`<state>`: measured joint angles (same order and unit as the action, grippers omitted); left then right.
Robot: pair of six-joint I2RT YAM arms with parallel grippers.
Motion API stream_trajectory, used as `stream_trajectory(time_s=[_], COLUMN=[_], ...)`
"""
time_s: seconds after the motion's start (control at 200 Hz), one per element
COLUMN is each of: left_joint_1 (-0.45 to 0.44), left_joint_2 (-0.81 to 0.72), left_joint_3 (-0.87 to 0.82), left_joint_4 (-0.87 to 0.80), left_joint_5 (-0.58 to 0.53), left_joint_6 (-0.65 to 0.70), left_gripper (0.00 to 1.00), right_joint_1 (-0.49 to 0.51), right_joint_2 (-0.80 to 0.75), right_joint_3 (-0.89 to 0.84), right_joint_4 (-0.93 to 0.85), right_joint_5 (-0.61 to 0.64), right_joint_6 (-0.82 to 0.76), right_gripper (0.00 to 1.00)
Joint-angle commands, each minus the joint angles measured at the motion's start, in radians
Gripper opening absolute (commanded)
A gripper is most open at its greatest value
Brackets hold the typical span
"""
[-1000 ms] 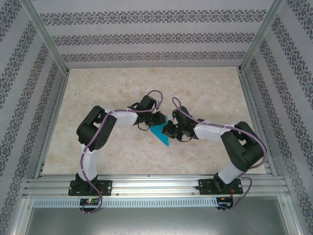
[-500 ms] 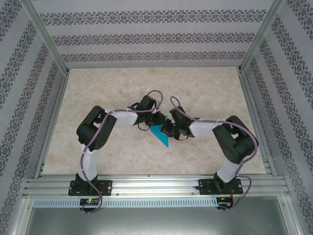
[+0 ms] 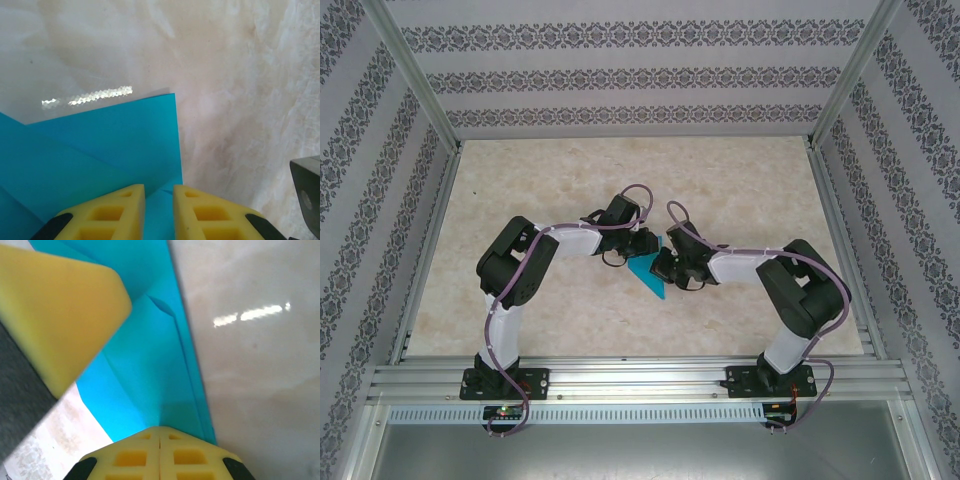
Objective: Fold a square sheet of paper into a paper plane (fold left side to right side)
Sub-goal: Fourth fold the wing at the center of the table.
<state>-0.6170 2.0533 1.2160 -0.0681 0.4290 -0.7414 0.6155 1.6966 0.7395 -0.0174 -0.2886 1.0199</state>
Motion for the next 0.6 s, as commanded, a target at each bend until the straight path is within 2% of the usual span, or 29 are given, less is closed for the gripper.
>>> stream_trajectory(time_s=[0.0, 0.25, 0.43, 0.594], left_joint_1=[0.01, 0.01, 0.009, 0.009], left_joint_2=[0.047, 0.047, 0.043, 0.045], left_joint_3=[-0.027, -0.025, -0.024, -0.023], left_joint_4=[-0.058, -0.059, -0.059, -0.061], left_joint_5=[-0.077, -0.075, -0.071, -0.069], left_joint_6=[0.017, 0.014, 0.012, 0.014], left_gripper=[0.24, 0.24, 0.24, 0.24], right_joint_1=[0.018, 0.007, 0.006, 0.016], right_joint_2=[-0.016, -0.117, -0.22, -0.227], right_joint_3=[-0.064, -0.124, -0.087, -0.06], right_joint_4=[-0.135, -0.159, -0.173, -0.143], right_joint_5=[0.022, 0.006, 0.017, 0.047], right_joint_6=[-0.035, -0.067, -0.058, -0.011], right_gripper=[0.07, 0.07, 0.07, 0.07])
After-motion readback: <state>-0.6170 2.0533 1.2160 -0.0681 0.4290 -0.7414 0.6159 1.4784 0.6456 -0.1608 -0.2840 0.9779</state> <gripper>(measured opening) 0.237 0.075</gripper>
